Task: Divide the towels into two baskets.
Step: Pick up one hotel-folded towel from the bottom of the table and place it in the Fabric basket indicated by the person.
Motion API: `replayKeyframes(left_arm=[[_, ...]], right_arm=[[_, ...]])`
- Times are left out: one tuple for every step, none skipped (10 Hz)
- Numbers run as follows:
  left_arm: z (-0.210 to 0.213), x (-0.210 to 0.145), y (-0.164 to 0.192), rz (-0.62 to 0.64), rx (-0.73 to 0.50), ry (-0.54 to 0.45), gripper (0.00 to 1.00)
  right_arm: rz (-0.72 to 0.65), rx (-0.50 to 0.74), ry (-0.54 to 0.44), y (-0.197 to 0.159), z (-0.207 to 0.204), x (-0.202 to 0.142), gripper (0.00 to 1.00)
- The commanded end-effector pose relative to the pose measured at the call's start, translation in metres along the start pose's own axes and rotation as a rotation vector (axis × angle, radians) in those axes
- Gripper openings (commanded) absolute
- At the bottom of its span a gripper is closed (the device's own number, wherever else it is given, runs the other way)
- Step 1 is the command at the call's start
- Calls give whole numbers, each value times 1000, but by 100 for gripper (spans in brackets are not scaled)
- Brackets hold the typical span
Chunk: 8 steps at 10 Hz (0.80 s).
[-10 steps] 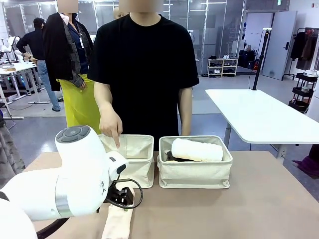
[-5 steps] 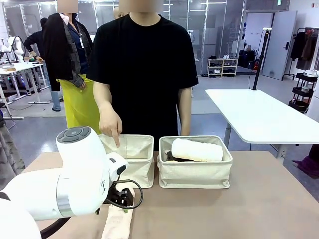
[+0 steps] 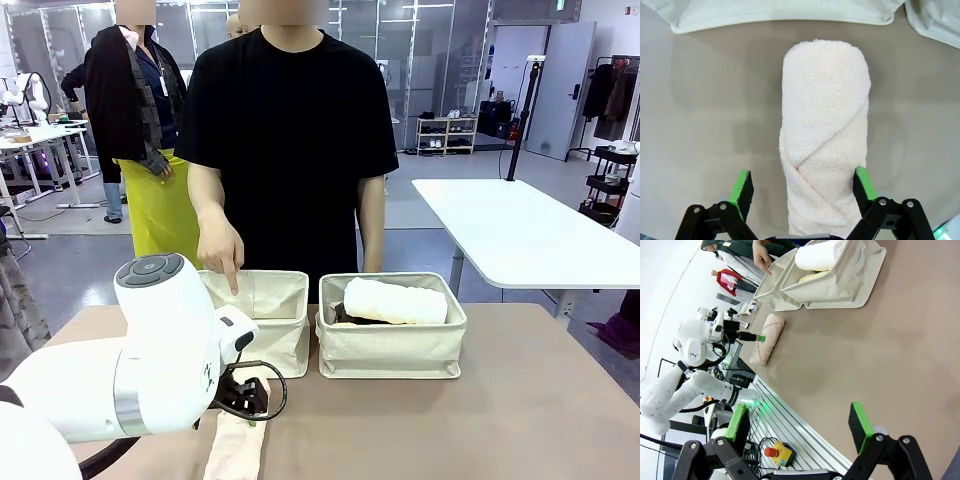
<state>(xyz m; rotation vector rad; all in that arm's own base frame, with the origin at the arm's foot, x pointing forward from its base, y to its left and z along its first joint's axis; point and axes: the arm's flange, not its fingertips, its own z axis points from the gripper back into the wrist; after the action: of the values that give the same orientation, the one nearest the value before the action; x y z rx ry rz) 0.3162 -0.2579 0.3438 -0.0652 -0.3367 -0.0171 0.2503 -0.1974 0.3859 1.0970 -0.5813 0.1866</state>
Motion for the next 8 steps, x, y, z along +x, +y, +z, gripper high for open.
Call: replayKeyframes(left_arm=[[13, 2, -8, -68, 14, -48, 100], [8, 4, -14, -91, 57, -20, 100], [5, 4, -21, -114, 43, 8, 100], [4, 6, -26, -107, 18, 20, 100], [0, 7, -30, -106, 21, 37, 100], [-4, 7, -35, -112, 34, 38, 100], [-7, 8, -38, -107, 35, 55, 100], [-11, 9, -41, -80, 61, 65, 100]], right_arm=[[19, 9, -16, 3, -1, -1, 100], [19, 9, -16, 3, -1, -1, 100], [19, 9, -16, 3, -1, -1, 100], [19, 9, -16, 3, -1, -1, 100], [19, 9, -16, 3, -1, -1, 100], [19, 9, -16, 3, -1, -1, 100], [19, 9, -16, 3, -1, -1, 100], [19, 9, -16, 3, -1, -1, 100]])
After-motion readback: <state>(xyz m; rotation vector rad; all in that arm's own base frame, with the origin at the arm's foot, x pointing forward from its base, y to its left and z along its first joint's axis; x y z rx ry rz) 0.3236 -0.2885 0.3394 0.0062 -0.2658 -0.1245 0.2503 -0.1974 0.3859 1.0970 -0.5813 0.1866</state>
